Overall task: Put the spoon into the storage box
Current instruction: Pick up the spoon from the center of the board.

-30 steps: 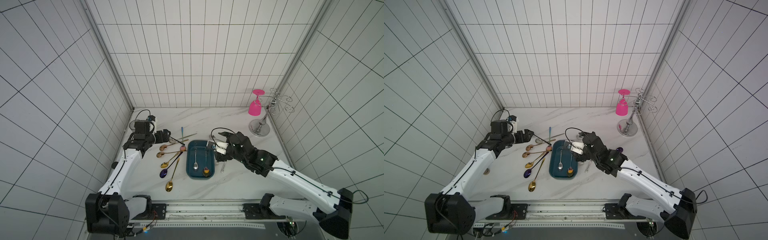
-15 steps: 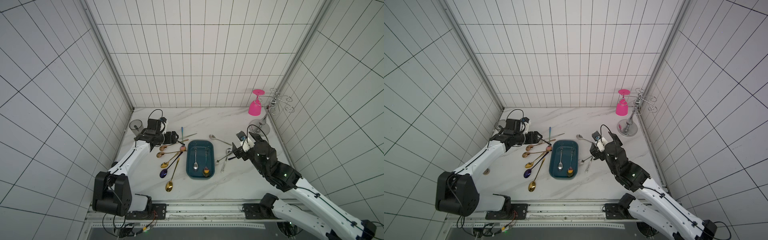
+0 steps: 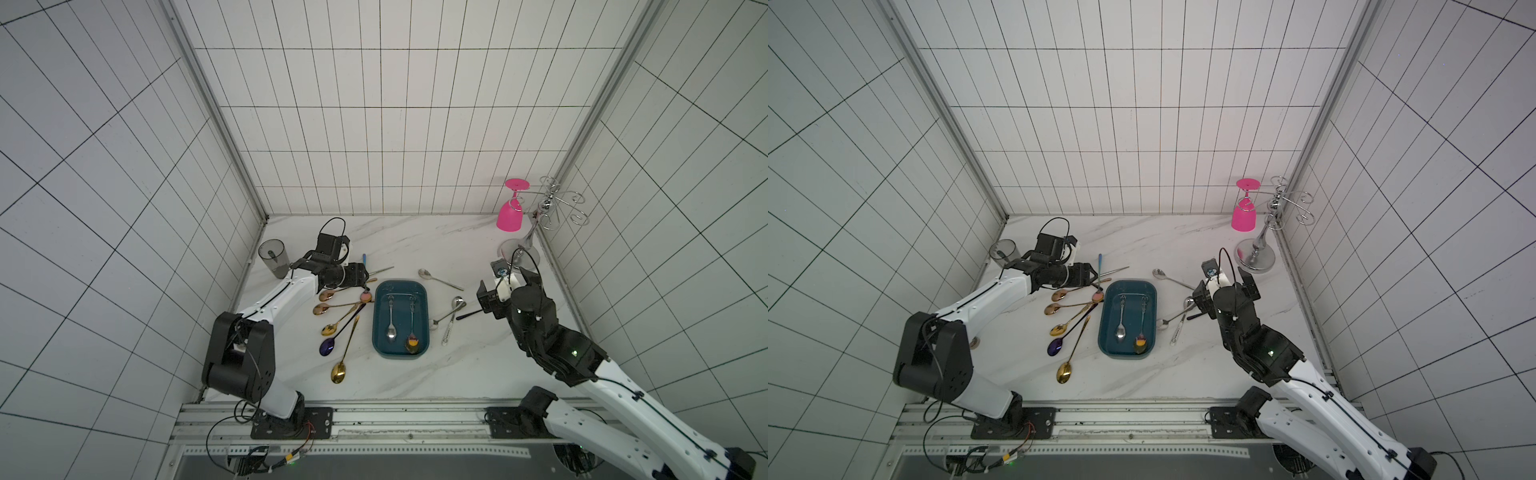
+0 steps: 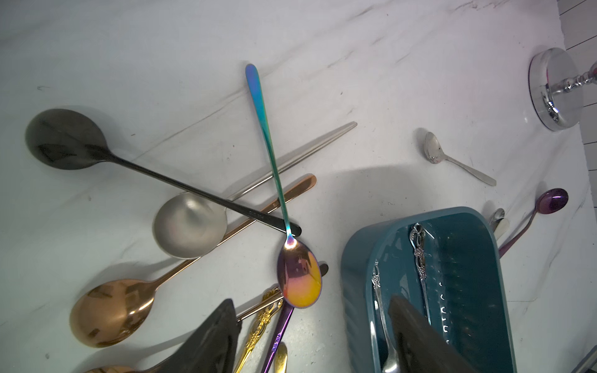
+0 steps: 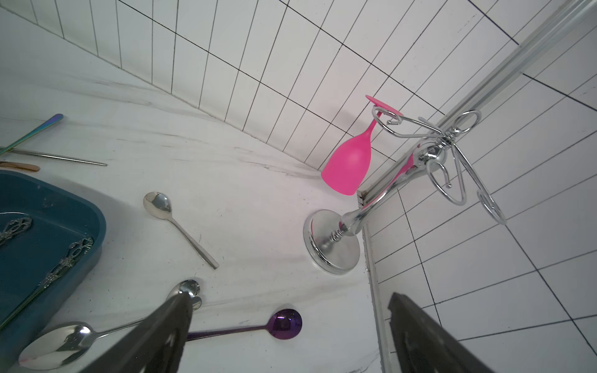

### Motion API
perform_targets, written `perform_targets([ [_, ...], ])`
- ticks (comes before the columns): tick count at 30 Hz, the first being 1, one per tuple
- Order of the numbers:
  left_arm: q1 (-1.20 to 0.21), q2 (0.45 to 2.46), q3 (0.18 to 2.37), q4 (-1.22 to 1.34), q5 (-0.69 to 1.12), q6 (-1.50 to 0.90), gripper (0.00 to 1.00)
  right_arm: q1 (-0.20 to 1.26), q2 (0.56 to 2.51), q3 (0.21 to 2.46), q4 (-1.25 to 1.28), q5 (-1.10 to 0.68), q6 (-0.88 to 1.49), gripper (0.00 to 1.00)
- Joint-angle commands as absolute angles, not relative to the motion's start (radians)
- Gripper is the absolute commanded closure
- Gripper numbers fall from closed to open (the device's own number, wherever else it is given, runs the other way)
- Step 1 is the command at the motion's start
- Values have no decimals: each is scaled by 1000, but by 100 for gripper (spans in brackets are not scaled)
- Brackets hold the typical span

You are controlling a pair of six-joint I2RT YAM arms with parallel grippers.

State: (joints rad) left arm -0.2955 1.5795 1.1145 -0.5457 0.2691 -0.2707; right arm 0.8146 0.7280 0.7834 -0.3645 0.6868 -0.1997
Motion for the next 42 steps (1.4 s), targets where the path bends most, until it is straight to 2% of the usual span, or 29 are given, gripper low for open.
perform_targets([
  [1, -334, 1642, 1180, -579, 201, -297, 29, 800, 722, 763, -380, 739, -170, 1],
  [9, -349, 1823, 1354, -698, 161, -319, 41, 800, 746, 767, -394, 735, -179, 1],
  [16, -353, 1911, 1417, -737, 138, -334, 46, 799, 745, 767, -398, 730, -182, 1],
  [22, -353, 1965, 1454, -759, 124, -347, 59, 799, 744, 767, -401, 723, -183, 1],
  [29, -352, 2033, 1522, -790, 115, -340, 62, 800, 744, 767, -405, 714, -183, 1],
  [34, -345, 2078, 1562, -807, 117, -335, 70, 801, 744, 767, -405, 712, -183, 1],
  [42, -333, 2129, 1603, -825, 126, -333, 75, 799, 745, 766, -408, 710, -181, 1],
])
